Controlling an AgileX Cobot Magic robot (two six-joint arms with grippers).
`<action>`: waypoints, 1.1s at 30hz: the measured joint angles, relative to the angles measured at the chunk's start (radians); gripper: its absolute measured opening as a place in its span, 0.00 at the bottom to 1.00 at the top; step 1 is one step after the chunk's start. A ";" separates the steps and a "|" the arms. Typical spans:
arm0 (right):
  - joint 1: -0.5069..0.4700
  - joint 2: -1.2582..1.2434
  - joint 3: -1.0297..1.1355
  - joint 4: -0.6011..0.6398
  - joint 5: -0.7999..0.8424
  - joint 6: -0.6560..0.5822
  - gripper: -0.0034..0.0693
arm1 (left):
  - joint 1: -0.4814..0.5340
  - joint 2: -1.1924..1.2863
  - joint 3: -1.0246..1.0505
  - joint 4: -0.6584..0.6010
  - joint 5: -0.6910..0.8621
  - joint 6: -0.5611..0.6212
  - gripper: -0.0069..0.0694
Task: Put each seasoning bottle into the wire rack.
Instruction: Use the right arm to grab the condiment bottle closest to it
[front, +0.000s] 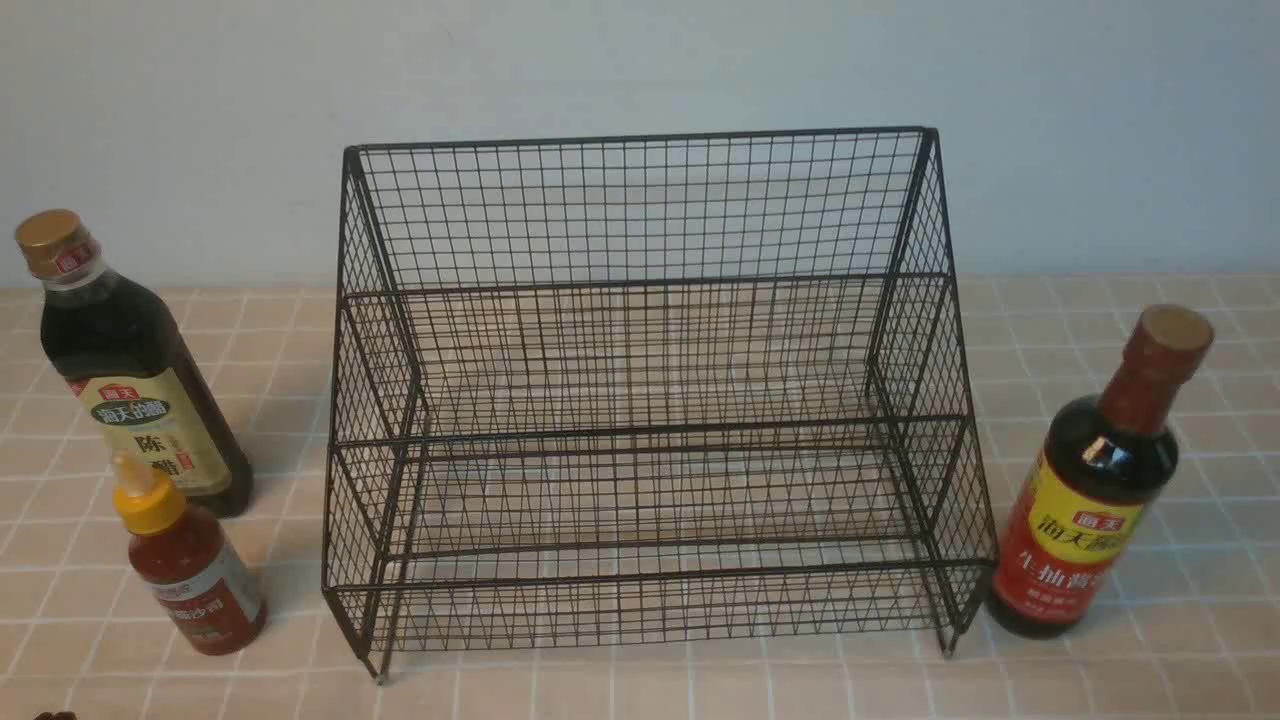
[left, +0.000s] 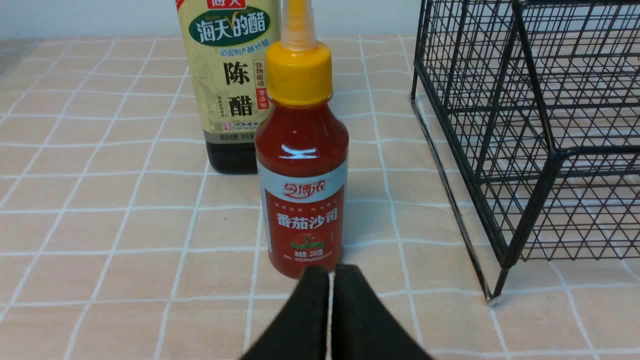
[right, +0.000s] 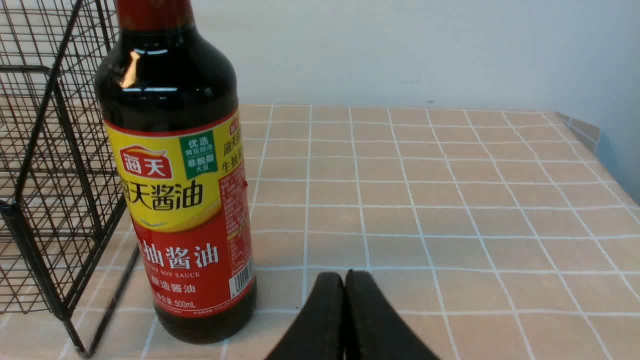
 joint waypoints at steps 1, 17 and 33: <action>0.000 0.000 0.000 0.000 0.000 0.000 0.03 | 0.000 0.000 0.000 0.000 0.000 0.000 0.08; 0.000 0.000 0.000 0.000 0.000 0.000 0.03 | 0.000 0.000 0.000 0.000 0.000 0.000 0.08; 0.000 0.000 0.010 0.394 -0.318 0.170 0.03 | 0.000 0.000 0.000 0.000 0.000 0.000 0.08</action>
